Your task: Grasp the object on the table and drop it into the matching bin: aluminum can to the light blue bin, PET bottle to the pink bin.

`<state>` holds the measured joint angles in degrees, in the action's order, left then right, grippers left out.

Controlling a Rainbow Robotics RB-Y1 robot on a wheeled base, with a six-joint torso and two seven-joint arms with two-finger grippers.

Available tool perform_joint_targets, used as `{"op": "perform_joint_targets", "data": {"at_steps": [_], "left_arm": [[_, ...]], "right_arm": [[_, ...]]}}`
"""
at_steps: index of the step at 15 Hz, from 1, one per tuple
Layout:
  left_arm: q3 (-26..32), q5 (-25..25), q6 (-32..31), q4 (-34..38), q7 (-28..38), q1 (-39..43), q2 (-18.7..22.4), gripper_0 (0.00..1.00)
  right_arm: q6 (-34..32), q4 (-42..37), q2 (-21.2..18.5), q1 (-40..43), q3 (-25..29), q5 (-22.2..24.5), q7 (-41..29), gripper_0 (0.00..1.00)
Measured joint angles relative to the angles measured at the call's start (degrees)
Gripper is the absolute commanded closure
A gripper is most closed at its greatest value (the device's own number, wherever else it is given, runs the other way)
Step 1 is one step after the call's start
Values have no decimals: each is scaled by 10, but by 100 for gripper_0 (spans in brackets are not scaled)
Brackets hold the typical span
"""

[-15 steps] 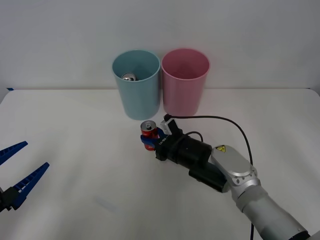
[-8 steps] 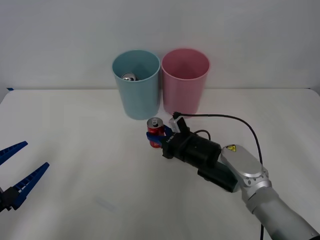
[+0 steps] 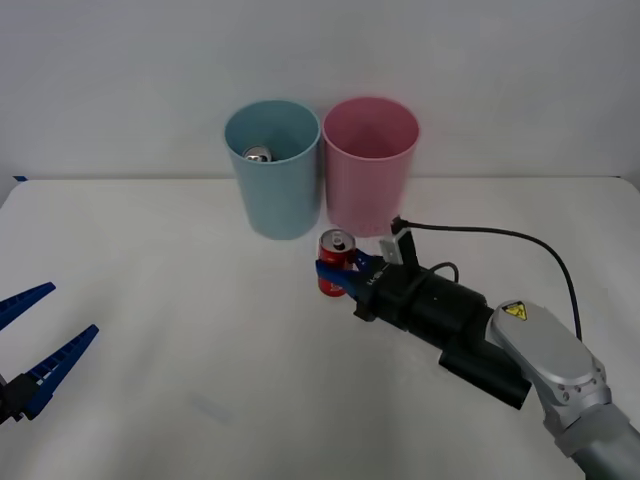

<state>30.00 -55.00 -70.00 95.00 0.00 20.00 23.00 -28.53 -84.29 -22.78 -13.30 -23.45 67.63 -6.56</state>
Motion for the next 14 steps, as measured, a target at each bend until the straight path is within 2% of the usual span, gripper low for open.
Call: {"op": "perform_joint_targets", "data": {"at_steps": [7, 11, 14], "left_arm": [[0, 0, 0, 0, 0, 0, 0, 0], [0, 0, 0, 0, 0, 0, 0, 0], [0, 0, 0, 0, 0, 0, 0, 0]], "right_arm": [[63, -202, -101, 60, 0, 0, -131, 100], [111, -271, -128, 60, 5, 0, -151, 100], [113, -292, -134, 46, 22, 0, -159, 100]]}}
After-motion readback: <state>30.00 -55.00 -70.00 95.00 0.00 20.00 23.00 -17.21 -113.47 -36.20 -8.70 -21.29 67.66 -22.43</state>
